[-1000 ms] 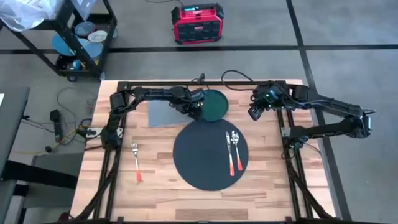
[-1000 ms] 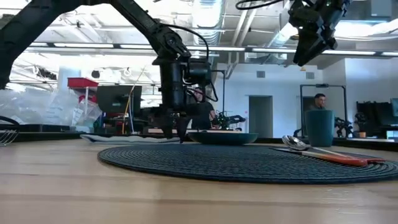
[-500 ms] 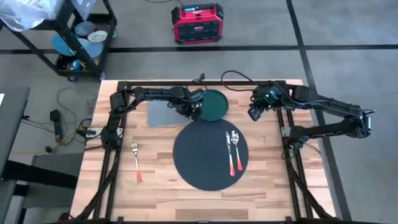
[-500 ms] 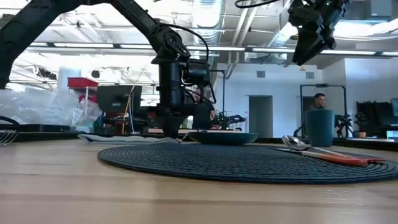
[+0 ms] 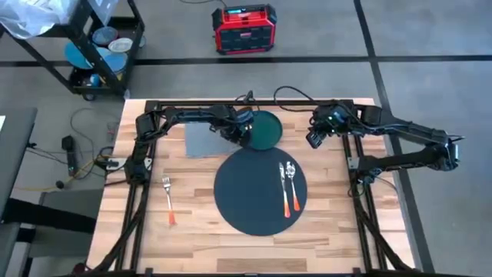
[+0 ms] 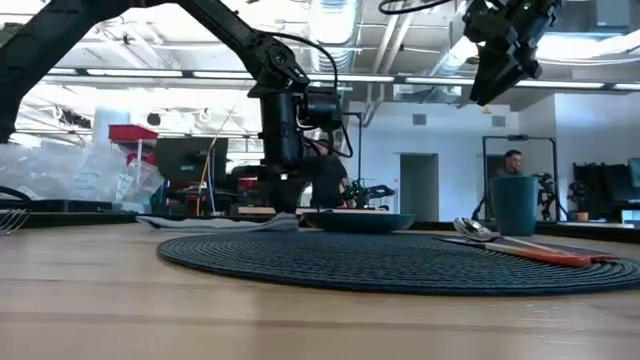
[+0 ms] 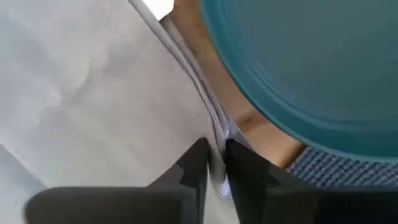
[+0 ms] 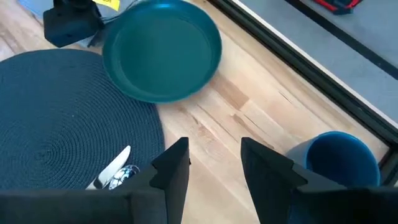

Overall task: Set table place
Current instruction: Fold the gray table napkin

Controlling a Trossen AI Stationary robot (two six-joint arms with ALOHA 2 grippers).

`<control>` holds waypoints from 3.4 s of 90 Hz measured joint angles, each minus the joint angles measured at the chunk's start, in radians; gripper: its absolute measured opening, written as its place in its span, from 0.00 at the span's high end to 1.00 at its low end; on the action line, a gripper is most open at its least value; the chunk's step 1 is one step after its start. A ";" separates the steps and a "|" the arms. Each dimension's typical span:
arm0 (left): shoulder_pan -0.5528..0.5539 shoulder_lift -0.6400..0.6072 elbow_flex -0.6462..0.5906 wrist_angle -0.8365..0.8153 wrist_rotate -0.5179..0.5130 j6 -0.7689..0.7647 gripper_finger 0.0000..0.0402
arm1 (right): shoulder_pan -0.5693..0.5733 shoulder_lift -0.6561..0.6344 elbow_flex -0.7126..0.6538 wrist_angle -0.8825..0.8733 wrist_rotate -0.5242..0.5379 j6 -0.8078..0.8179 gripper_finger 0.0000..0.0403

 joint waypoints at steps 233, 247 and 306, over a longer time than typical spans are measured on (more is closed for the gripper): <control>-0.011 0.000 0.060 -0.136 -0.065 -0.001 1.00 | -0.065 0.000 0.000 -0.016 -0.004 -0.058 0.67; -0.014 0.000 0.108 -0.196 -0.083 0.010 1.00 | -0.065 0.000 0.000 -0.016 -0.004 -0.058 0.67; 0.010 -0.069 0.142 -0.421 -0.224 0.021 1.00 | -0.065 0.000 0.000 -0.019 -0.003 -0.059 0.67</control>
